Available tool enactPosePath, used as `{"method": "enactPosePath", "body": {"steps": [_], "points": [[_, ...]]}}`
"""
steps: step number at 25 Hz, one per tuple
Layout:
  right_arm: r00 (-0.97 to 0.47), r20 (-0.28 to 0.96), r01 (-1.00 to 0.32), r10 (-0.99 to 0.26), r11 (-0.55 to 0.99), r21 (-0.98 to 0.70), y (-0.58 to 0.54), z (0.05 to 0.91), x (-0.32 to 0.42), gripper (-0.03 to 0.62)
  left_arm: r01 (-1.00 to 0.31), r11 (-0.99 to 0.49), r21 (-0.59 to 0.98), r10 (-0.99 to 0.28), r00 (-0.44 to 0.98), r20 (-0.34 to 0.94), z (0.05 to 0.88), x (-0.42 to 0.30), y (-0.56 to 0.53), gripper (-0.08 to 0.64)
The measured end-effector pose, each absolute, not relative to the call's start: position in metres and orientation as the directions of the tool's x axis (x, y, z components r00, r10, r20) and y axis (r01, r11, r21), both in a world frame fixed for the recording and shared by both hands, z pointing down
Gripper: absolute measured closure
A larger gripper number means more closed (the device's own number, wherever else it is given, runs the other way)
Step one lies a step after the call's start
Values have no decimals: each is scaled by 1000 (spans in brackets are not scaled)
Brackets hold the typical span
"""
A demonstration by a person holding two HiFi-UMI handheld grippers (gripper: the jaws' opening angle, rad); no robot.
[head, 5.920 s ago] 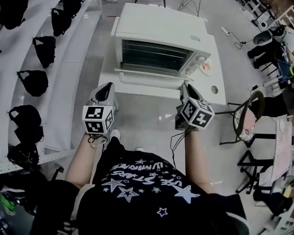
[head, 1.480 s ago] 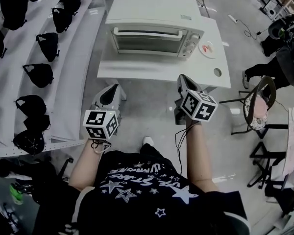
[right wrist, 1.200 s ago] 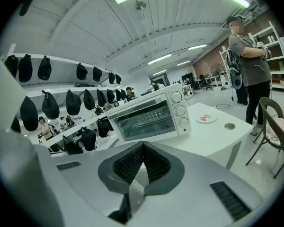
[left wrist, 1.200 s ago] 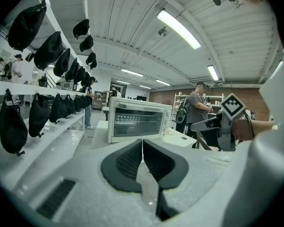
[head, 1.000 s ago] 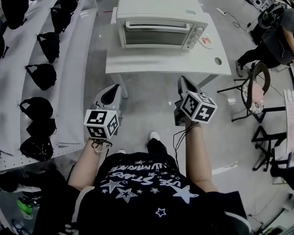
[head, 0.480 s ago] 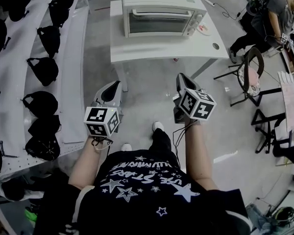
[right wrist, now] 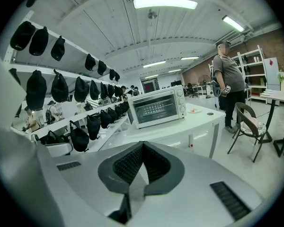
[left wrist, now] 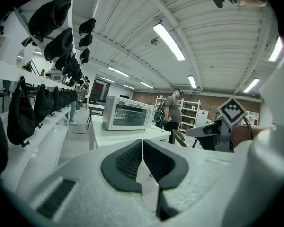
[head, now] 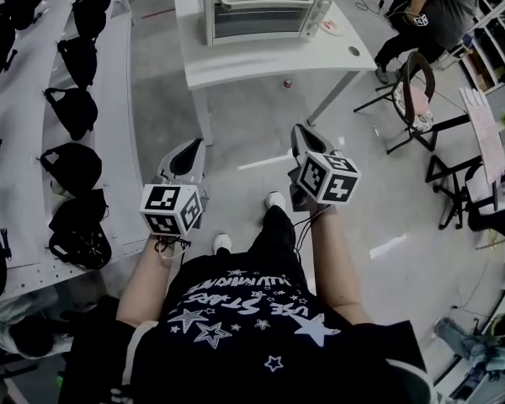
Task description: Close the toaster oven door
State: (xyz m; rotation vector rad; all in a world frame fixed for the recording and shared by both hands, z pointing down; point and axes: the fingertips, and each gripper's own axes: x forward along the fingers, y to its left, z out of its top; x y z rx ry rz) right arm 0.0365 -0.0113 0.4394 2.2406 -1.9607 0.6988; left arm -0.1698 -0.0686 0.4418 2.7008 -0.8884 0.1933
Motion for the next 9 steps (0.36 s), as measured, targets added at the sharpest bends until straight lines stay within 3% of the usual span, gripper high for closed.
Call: {"method": "enactPosePath", "body": {"steps": [9], "points": [[94,382,-954,-920,-193,-231,24,434,8,589,-563,-794,229,-517,824,234,446,-192,-47,537]]}}
